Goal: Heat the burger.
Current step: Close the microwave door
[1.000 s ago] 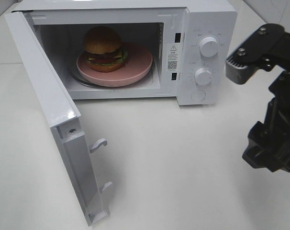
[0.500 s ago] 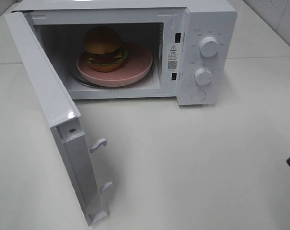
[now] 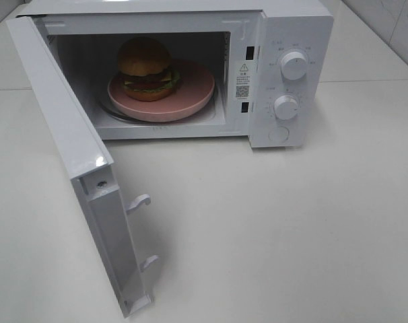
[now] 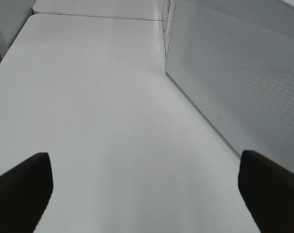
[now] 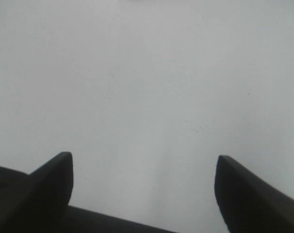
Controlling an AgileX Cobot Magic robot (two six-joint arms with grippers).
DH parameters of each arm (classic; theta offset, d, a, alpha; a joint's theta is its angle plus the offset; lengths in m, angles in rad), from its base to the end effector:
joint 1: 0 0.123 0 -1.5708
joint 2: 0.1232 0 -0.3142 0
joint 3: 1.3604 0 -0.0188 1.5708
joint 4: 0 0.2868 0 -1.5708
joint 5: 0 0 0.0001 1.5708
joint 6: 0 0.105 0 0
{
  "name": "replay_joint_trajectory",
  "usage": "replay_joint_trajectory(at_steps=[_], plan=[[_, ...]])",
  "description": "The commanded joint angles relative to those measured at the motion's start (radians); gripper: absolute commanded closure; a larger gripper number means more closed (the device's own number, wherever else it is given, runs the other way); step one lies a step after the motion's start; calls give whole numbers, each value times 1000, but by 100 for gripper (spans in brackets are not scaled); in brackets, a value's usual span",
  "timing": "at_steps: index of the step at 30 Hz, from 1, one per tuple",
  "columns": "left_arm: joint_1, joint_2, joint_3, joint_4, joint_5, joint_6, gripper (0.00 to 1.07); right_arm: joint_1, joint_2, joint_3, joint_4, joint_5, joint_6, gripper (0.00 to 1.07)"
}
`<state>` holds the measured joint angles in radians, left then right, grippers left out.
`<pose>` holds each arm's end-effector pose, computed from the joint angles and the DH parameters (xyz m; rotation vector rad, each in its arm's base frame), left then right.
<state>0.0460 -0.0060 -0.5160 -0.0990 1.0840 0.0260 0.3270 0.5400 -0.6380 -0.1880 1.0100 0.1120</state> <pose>0.0059 -0.0089 0.2915 -0.0132 2.0424 -0.0734 0.1017 0.0169 0.3121 -0.2993 2.3555 -0.0282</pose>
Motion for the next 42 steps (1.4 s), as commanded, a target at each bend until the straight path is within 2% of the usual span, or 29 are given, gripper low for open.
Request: replay_joint_trajectory(at_steps=[1,11,23,42], plan=[[0,-16,1,-6,-15,-5,11,-44,-64,7,14,-9,12,31],[0,-16,1,-6,-15,-5,11,-210,-358,81,25,-33,-45,31],[0,-16,1,-6,-15,-5,11,-304,-576,150,59,-48,-53,31],[0,-14,1,-6,-15,-5,11,-305,-574,150,62,-48,-56,31]])
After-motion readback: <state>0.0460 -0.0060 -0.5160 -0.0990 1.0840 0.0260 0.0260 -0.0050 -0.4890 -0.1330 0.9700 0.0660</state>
